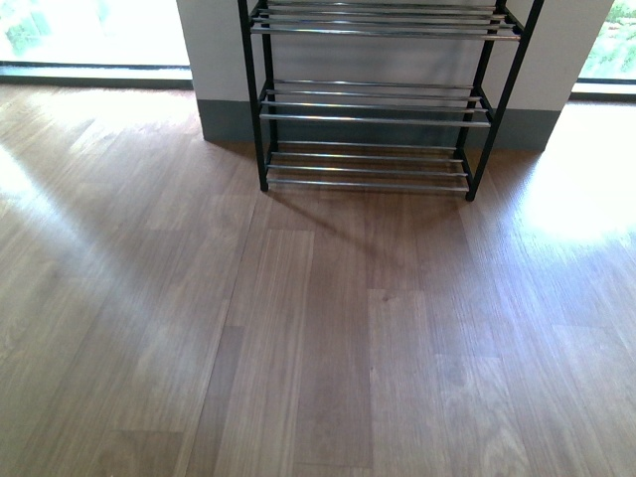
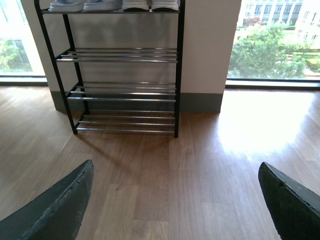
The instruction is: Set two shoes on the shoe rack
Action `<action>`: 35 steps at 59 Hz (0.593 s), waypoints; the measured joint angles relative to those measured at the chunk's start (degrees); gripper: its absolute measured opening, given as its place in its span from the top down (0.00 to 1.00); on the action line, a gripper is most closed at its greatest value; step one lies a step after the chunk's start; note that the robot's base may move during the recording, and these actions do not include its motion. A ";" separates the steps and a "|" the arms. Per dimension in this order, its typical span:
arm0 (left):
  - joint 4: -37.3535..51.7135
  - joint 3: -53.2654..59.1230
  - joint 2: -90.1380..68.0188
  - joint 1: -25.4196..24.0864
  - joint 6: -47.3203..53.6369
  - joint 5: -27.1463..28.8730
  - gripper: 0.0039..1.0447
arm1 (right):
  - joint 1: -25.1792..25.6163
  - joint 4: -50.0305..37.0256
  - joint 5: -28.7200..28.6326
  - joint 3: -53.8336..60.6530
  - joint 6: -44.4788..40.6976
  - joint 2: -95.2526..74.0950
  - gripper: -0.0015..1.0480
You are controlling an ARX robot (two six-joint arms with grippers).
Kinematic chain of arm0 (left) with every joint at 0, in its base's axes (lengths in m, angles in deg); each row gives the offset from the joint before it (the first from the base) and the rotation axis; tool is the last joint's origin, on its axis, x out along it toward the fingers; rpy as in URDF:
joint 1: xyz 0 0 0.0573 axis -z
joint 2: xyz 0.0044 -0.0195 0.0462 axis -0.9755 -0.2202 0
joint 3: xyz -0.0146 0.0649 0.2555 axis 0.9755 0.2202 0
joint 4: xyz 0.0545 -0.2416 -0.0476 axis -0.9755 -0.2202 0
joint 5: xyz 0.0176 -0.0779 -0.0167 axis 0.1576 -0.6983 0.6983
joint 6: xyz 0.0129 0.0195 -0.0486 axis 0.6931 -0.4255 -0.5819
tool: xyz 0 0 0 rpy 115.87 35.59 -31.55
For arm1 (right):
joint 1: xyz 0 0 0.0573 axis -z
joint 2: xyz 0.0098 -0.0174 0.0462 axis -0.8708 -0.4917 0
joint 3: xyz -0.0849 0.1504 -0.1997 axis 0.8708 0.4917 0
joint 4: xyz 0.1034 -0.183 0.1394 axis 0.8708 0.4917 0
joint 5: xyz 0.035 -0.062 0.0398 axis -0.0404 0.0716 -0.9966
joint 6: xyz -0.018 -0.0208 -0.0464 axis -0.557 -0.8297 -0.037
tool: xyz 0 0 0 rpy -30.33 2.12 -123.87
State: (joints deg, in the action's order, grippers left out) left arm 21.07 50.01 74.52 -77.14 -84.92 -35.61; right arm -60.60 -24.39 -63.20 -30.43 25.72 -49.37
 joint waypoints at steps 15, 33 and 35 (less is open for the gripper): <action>0.00 0.00 0.00 0.00 0.00 0.00 0.09 | 0.00 0.00 0.02 0.00 0.00 0.02 0.09; 0.00 0.00 0.00 0.00 0.00 -0.04 0.09 | 0.00 0.00 0.11 0.00 0.00 0.00 0.09; 0.00 0.00 0.00 0.00 0.00 -0.02 0.09 | 0.00 -0.02 0.13 0.00 0.00 0.02 0.09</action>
State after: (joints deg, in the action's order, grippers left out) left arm 21.07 50.01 74.52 -77.14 -84.92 -35.63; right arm -60.60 -24.41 -63.06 -30.43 25.72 -49.35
